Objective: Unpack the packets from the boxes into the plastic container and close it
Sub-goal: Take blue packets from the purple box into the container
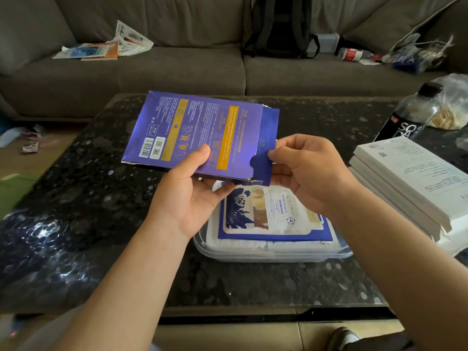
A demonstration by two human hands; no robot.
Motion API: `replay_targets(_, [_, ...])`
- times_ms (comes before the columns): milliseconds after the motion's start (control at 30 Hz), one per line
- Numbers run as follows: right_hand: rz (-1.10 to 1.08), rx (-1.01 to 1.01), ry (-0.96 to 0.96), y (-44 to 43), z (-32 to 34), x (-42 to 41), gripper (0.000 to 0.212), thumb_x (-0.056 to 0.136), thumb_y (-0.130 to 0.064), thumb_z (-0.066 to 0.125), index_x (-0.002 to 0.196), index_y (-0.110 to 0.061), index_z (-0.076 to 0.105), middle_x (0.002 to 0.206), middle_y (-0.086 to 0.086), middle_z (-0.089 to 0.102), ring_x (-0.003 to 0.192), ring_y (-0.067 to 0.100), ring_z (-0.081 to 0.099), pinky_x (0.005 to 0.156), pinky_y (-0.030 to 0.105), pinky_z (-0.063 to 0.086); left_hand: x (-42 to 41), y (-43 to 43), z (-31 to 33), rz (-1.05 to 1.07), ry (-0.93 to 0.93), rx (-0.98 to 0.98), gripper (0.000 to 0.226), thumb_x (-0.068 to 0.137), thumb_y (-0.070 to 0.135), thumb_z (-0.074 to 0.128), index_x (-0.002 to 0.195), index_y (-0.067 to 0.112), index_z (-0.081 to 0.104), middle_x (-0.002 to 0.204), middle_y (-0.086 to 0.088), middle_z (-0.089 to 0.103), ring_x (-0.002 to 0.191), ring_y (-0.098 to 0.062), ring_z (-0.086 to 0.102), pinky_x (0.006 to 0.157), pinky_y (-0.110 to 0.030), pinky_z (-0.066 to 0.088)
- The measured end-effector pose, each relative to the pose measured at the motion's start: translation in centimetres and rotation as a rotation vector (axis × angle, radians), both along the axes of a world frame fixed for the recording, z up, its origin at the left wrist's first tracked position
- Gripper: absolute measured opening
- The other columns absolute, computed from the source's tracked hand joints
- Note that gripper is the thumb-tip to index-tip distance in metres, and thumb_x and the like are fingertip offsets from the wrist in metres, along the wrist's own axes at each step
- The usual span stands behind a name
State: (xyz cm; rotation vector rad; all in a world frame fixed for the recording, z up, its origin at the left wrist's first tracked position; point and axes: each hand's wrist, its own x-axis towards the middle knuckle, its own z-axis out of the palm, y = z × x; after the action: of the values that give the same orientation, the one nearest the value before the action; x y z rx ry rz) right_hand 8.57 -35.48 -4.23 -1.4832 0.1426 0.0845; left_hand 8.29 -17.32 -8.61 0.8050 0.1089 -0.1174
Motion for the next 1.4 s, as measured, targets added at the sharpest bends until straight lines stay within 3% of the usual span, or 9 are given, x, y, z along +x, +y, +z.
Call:
replay_targets(133, [0.012,0.092,0.004,-0.2,-0.1,0.1,0.01,0.094,0.001,0.062,0.103,0.003,0.064,0.098,0.017,0.076,0.088,0.027,0.076,0.066,0.032,0.06,-0.1,-0.1,0.0,-0.005,-0.013,-0.008,0.028,0.094,0.016,0.064,0.121,0.024,0.062,0.113,-0.007,0.075,0.108,-0.026,0.073,0.091,-0.056,0.06])
replay_targets(233, [0.023,0.103,0.007,0.1,-0.2,0.0,0.002,0.092,0.0,0.064,0.092,0.001,0.066,0.093,0.015,0.077,0.084,0.025,0.076,0.063,0.028,0.059,-0.2,-0.3,-0.1,-0.017,-0.014,-0.003,0.038,0.085,0.019,0.069,0.122,0.025,0.062,0.115,-0.007,0.075,0.111,-0.026,0.073,0.091,-0.056,0.061])
replay_targets(400, [0.014,0.184,0.029,0.3,-0.2,0.1,0.022,0.09,-0.006,0.068,0.074,-0.008,0.054,0.089,0.018,0.075,0.082,0.028,0.076,0.059,0.03,0.059,-0.1,-0.4,-0.2,-0.004,0.011,-0.027,0.035,0.092,0.017,0.067,0.126,0.023,0.062,0.121,-0.011,0.075,0.113,-0.028,0.073,0.091,-0.055,0.061])
replay_targets(500, [0.021,0.268,0.048,-0.1,-0.1,0.4,0.02,0.093,-0.015,0.067,0.078,-0.01,0.055,0.1,0.02,0.074,0.09,0.03,0.075,0.07,0.039,0.062,0.3,0.1,-0.3,0.021,0.049,-0.08,0.036,0.095,0.018,0.066,0.13,0.019,0.059,0.125,-0.013,0.074,0.12,-0.032,0.07,0.093,-0.057,0.059])
replay_targets(633, [-0.062,0.362,0.025,-0.9,0.8,0.9,0.013,0.096,-0.017,0.064,0.101,-0.007,0.058,0.11,0.018,0.074,0.097,0.031,0.074,0.08,0.048,0.061,0.8,0.6,-0.5,0.034,0.062,-0.143,0.013,0.09,0.019,0.069,0.101,0.016,0.063,0.105,-0.006,0.078,0.107,-0.028,0.075,0.086,-0.054,0.061])
replay_targets(833, [-0.169,0.166,-0.091,-1.8,1.8,0.4,0.021,0.093,-0.015,0.068,0.08,-0.012,0.052,0.093,0.01,0.077,0.089,0.024,0.077,0.057,0.032,0.058,0.8,0.8,-0.1,0.052,0.067,-0.163,0.018,0.08,0.021,0.074,0.094,0.017,0.063,0.105,-0.007,0.077,0.102,-0.029,0.077,0.079,-0.052,0.063])
replay_targets(1033, [-0.152,0.042,-0.059,0.0,1.3,0.0,0.024,0.082,-0.012,0.081,0.093,-0.008,0.06,0.091,0.012,0.078,0.081,0.029,0.077,0.071,0.048,0.062,0.1,-0.3,-0.2,0.004,0.05,-0.1,0.004,0.099,0.019,0.064,0.102,0.02,0.063,0.088,0.0,0.078,0.091,-0.021,0.078,0.091,-0.056,0.058])
replay_targets(1300, [-0.049,0.215,-0.077,0.2,3.1,-0.3,0.023,0.095,-0.02,0.066,0.111,-0.003,0.064,0.102,0.016,0.077,0.091,0.033,0.075,0.072,0.046,0.062,0.2,0.1,0.0,-0.014,0.065,-0.158,0.012,0.094,0.023,0.066,0.083,0.017,0.064,0.1,-0.007,0.078,0.093,-0.026,0.078,0.084,-0.053,0.062])
replay_targets(1400, [-0.074,0.23,-0.087,-0.8,4.3,-0.2,0.019,0.096,-0.023,0.064,0.109,-0.009,0.063,0.098,0.01,0.078,0.088,0.026,0.077,0.065,0.036,0.061,0.4,0.6,0.4,-0.002,0.063,-0.197,0.016,0.083,0.023,0.071,0.096,0.015,0.066,0.112,-0.01,0.077,0.1,-0.027,0.076,0.082,-0.055,0.063])
